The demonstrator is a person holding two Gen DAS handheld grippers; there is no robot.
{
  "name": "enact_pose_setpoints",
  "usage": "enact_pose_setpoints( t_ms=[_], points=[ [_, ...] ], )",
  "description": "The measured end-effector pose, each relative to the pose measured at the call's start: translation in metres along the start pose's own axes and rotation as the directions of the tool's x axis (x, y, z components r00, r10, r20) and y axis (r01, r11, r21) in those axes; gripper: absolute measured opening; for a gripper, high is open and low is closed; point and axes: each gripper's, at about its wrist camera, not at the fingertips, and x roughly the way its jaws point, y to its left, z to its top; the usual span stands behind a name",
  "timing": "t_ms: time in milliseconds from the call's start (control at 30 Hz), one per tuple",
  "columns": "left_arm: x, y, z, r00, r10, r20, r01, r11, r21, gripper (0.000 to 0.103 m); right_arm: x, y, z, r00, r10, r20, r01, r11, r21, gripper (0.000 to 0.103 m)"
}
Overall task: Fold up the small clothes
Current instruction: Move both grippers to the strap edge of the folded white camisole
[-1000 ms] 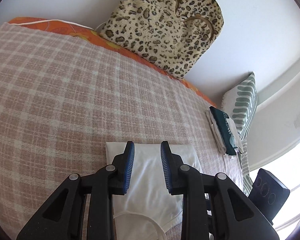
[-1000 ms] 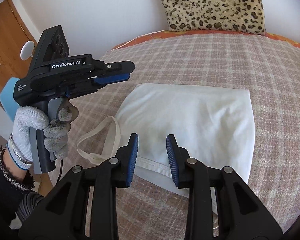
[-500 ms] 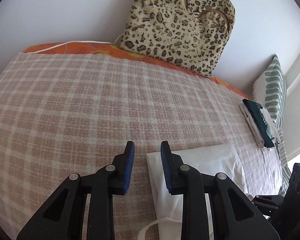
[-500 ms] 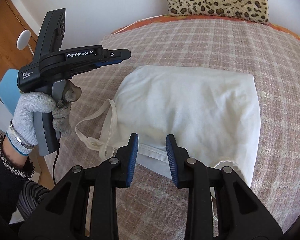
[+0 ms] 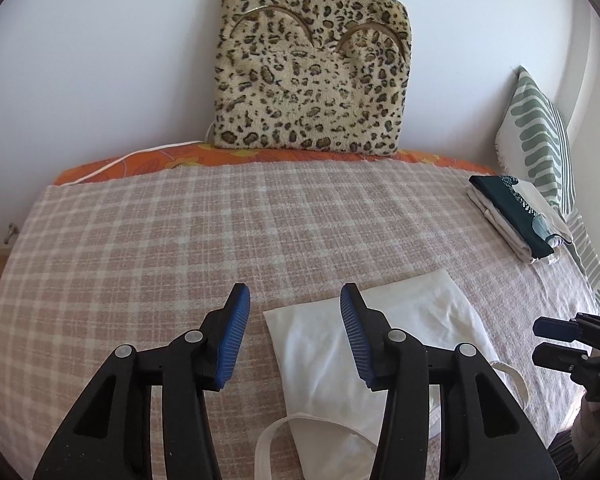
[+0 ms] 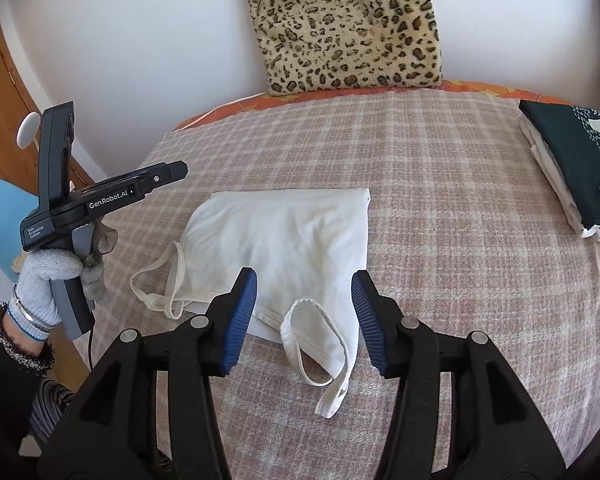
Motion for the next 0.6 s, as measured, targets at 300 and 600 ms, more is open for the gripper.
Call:
enact_pose_setpoints(
  t_ms=[300,600],
  points=[
    [0.009,0.001,-0.002,1.0,0.005,-0.023,-0.005,1.0,0.015,0.046,0.019,-0.039,-0.011,0.998,-0.003,-0.061,0.011,0.992,0.127,0.053],
    [0.039,0.043,-0.011,0.962,-0.249,-0.107,0.21,0.935,-0.287,0.048,0.041,-0.059,-0.019,0.985,0.13,-0.112,-0.099,0.964,0.247,0.058]
  ],
)
